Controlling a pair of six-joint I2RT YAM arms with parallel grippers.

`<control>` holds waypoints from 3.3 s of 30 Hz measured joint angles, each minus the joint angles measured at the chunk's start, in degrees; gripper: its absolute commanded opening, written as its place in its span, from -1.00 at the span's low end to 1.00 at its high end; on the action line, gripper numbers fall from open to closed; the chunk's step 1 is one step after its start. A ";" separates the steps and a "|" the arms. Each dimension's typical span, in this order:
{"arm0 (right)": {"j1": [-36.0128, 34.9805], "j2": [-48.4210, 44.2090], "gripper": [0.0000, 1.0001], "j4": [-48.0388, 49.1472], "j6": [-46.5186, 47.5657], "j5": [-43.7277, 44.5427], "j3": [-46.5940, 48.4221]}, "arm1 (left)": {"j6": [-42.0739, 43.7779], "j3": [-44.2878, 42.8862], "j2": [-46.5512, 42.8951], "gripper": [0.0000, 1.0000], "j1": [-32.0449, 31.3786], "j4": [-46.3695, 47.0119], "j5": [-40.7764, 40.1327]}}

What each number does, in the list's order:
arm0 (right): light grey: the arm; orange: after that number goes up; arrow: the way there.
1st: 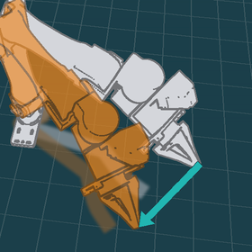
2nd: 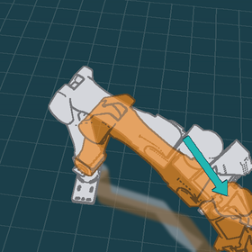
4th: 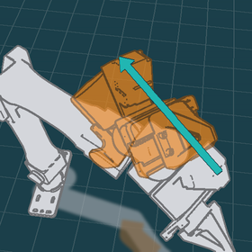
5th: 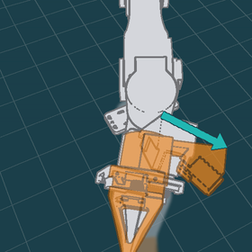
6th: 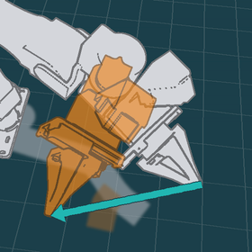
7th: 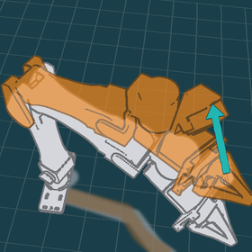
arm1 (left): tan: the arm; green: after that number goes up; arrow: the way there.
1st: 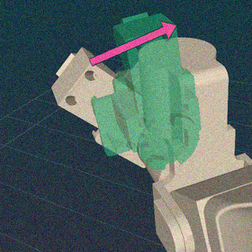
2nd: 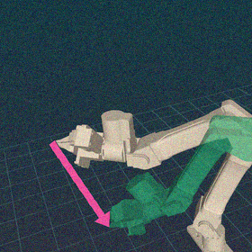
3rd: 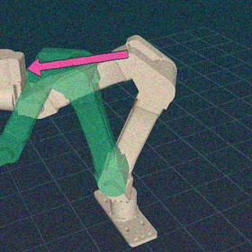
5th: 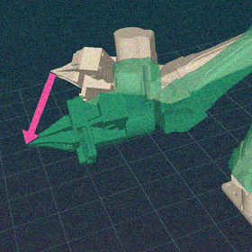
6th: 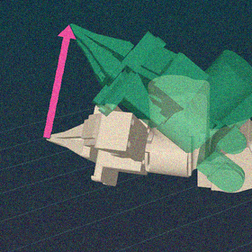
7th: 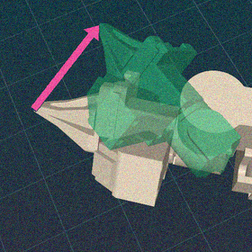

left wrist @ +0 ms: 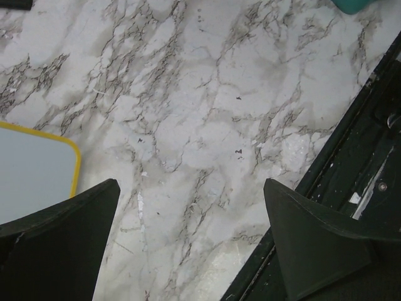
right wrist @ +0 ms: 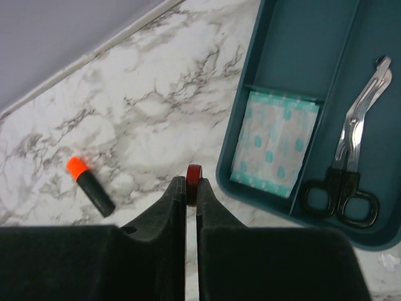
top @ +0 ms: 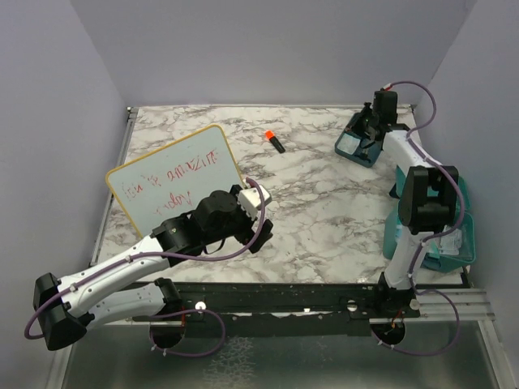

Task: Organize the medicine kit
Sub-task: Place the medical item at the medicine box compartment, then move the medicine box compartment to the center of the board.

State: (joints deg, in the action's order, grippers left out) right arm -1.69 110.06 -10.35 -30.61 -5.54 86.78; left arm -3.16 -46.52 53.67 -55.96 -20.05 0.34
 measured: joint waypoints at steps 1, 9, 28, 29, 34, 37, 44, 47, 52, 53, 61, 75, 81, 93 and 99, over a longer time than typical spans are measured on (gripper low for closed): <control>0.35 1.66 -0.98 -0.04 0.17 0.94 1.62 | 0.13 0.15 -0.02 0.98 0.00 -0.13 -0.33; 2.69 11.76 -0.90 -0.07 -0.39 6.86 9.62 | 0.85 0.83 -1.49 0.98 0.02 -0.66 -1.05; 7.50 26.29 -0.77 0.04 -6.10 7.19 24.87 | 0.85 1.14 -4.15 0.98 0.00 -0.76 -3.23; 7.50 26.82 -0.76 0.07 -6.36 6.91 25.24 | 0.85 1.16 -4.35 0.98 0.00 -0.76 -3.37; 7.52 29.77 -0.68 1.14 -8.02 3.37 27.06 | 0.85 1.36 -6.27 0.98 0.00 -0.81 -3.91; 7.54 31.32 -0.62 1.29 -9.40 1.66 28.02 | 0.85 1.36 -7.08 0.98 0.00 -0.81 -4.35; 7.56 31.87 -0.42 0.68 -11.15 1.05 28.87 | 0.85 1.38 -7.28 0.98 0.00 -0.81 -4.98; 7.72 31.87 -0.34 -0.26 -11.37 1.07 29.90 | 0.85 1.49 -7.85 0.98 0.00 -0.81 -5.62; 7.82 31.87 -0.33 -1.88 -11.04 1.09 31.23 | 0.83 1.70 -9.07 0.98 0.00 -0.81 -6.45; 7.82 31.82 -0.33 -2.34 -10.86 1.11 31.36 | 0.83 1.73 -9.25 0.98 0.02 -0.79 -6.62; 7.82 29.70 -0.54 -4.37 -8.11 1.18 29.77 | 0.81 2.14 -9.55 0.98 0.00 -0.79 -7.52; 7.82 25.55 -0.39 -6.27 -2.01 1.27 27.39 | 0.83 2.34 -10.01 0.98 0.02 -0.74 -8.55; 7.80 16.94 -0.35 -9.01 0.74 1.29 19.19 | 0.83 2.54 -9.99 0.98 0.00 -0.72 -9.01; 7.80 -7.52 -0.32 -16.46 3.15 6.82 -0.52 | 0.70 2.97 -10.01 0.98 0.00 -0.68 -9.03; 7.80 -11.50 -0.31 -16.68 3.13 8.96 -5.62 | 0.61 3.26 -10.40 0.98 0.00 -0.63 -9.03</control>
State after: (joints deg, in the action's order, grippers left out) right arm 6.11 98.56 -27.03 -27.49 3.42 81.17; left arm -2.55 -43.27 43.27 -55.96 -20.69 -8.69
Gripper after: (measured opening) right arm 0.343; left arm 0.988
